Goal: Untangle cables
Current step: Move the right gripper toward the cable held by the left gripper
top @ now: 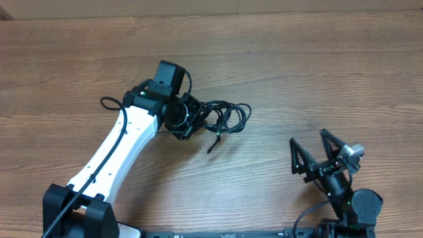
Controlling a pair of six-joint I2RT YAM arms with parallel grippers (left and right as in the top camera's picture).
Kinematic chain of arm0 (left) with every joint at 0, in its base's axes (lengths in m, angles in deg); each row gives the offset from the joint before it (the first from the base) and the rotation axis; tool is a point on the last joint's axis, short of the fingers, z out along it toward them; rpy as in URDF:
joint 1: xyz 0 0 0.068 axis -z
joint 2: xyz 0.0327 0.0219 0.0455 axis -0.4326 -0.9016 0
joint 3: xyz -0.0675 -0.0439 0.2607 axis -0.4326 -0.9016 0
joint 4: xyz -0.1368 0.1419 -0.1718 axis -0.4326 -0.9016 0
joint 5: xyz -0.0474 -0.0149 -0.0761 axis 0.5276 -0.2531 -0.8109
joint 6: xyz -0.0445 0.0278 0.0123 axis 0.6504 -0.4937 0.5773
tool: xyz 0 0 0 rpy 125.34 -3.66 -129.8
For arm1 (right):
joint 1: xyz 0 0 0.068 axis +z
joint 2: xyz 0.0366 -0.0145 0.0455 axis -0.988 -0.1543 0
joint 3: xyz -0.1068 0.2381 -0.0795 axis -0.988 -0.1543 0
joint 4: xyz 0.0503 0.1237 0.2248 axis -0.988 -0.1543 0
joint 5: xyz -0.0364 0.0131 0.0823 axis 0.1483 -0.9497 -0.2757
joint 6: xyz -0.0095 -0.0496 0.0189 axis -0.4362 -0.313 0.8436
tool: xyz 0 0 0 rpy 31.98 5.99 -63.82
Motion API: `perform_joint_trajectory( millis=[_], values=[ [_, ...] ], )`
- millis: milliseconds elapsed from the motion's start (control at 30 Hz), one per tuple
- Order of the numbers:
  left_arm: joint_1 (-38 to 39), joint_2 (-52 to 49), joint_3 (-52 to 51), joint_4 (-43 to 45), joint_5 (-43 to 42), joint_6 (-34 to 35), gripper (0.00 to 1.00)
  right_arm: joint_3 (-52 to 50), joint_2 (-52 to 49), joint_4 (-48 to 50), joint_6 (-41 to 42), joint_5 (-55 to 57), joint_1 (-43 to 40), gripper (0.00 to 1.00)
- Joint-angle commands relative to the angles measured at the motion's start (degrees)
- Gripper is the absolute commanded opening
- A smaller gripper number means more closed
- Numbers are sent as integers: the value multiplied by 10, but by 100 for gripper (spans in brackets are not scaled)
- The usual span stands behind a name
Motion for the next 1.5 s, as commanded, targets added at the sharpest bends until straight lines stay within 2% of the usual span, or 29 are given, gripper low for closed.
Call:
perform_joint_trajectory(
  millis=[0, 167, 333, 467, 600, 733, 900, 1033, 1067, 1133, 1167, 1267, 1367, 1467],
  values=[
    [0, 14, 14, 3, -29, 66, 4, 65, 4, -27, 52, -59, 1, 100],
    [0, 14, 14, 0, -43, 94, 4, 197, -38, -165, 31, -26, 1, 100],
    [0, 14, 14, 1, -64, 108, 4, 317, -135, -261, 31, -19, 1, 100],
    [0, 14, 14, 1, -75, 109, 4, 412, -243, -337, 28, -47, 1, 100],
    [0, 14, 14, 1, -76, 137, 4, 499, -353, -416, 3, -130, 1, 100],
    [0, 14, 14, 1, -75, 164, 4, 534, -433, -411, 3, -239, 1, 100],
    [0, 14, 14, 1, -72, 206, 4, 535, -505, -341, 29, -358, 1, 100],
    [-1, 14, 14, 17, -66, 261, 4, 535, -552, -304, 51, -368, 6, 100],
    [-1, 14, 14, 25, -61, 265, 4, 535, -563, -295, 50, -371, 11, 97],
    [0, 14, 14, 46, -56, 269, 4, 535, -583, -279, 50, -370, 31, 84],
    [0, 14, 14, 53, -57, 268, 4, 535, -592, -271, 50, -370, 43, 82],
    [6, 14, 14, 53, -57, 250, 4, 535, -622, -247, 39, -368, 96, 80],
    [16, 14, 14, 52, -56, 194, 4, 535, -653, -249, -14, -349, 163, 76],
    [21, 14, 14, 42, -56, 174, 4, 535, -688, -252, -32, -251, 235, 72]
  ],
)
